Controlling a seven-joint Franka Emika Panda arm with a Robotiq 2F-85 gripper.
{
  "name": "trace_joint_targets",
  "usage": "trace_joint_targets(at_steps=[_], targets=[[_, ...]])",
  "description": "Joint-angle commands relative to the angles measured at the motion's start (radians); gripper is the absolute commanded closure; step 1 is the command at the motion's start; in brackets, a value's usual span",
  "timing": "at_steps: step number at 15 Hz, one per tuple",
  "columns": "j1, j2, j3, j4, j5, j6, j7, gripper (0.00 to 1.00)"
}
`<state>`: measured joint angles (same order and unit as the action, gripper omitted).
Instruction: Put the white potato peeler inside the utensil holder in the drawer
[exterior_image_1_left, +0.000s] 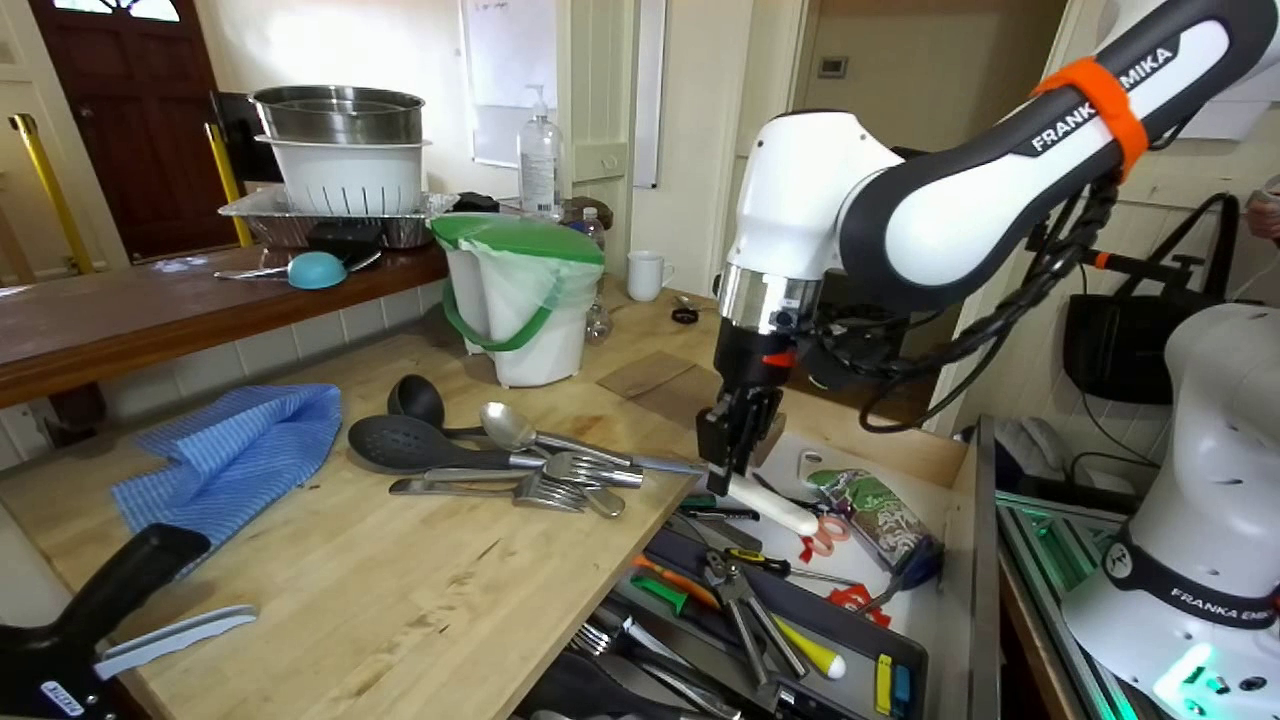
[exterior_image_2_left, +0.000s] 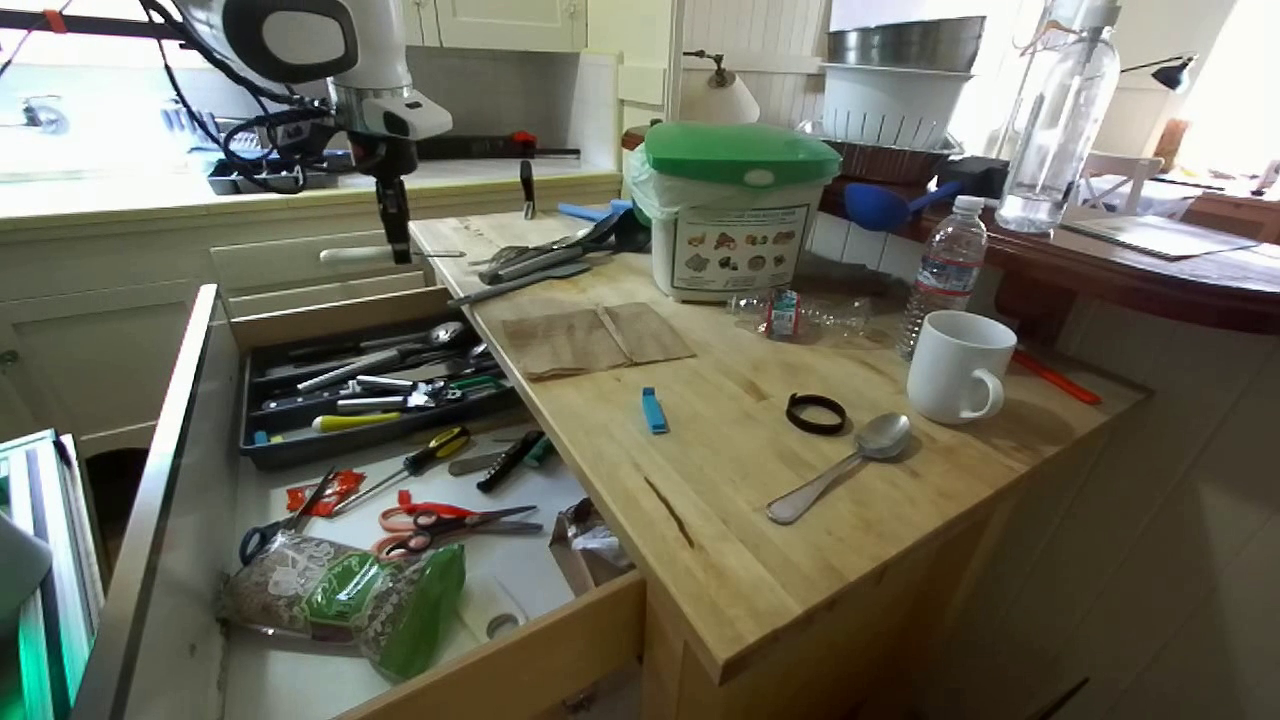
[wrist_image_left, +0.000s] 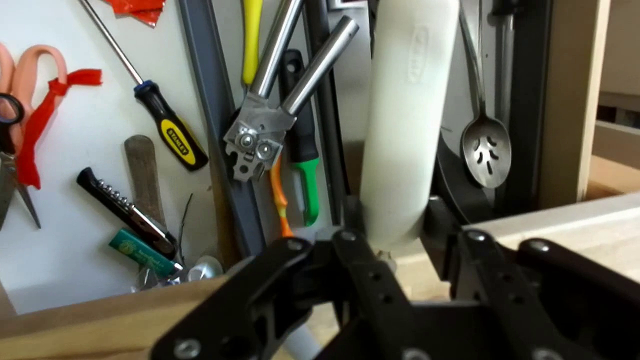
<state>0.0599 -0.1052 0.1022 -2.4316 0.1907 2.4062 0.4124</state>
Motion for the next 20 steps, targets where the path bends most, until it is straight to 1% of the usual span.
trace_joint_targets(at_steps=[1, 5, 7, 8, 10, 12, 16, 20], targets=[[0.039, -0.013, 0.043, -0.077, -0.014, 0.019, 0.039, 0.92], [0.082, -0.024, 0.086, -0.163, 0.026, 0.05, 0.083, 0.92], [0.079, -0.001, 0.094, -0.194, 0.007, 0.172, 0.128, 0.92], [0.066, 0.024, 0.093, -0.192, -0.031, 0.223, 0.17, 0.92], [0.052, 0.069, 0.077, -0.184, -0.053, 0.326, 0.162, 0.92], [0.043, 0.121, 0.054, -0.155, -0.047, 0.371, 0.133, 0.92], [0.043, 0.229, 0.022, -0.07, 0.009, 0.355, 0.043, 0.92], [0.047, 0.324, 0.017, 0.021, 0.039, 0.331, -0.005, 0.92]])
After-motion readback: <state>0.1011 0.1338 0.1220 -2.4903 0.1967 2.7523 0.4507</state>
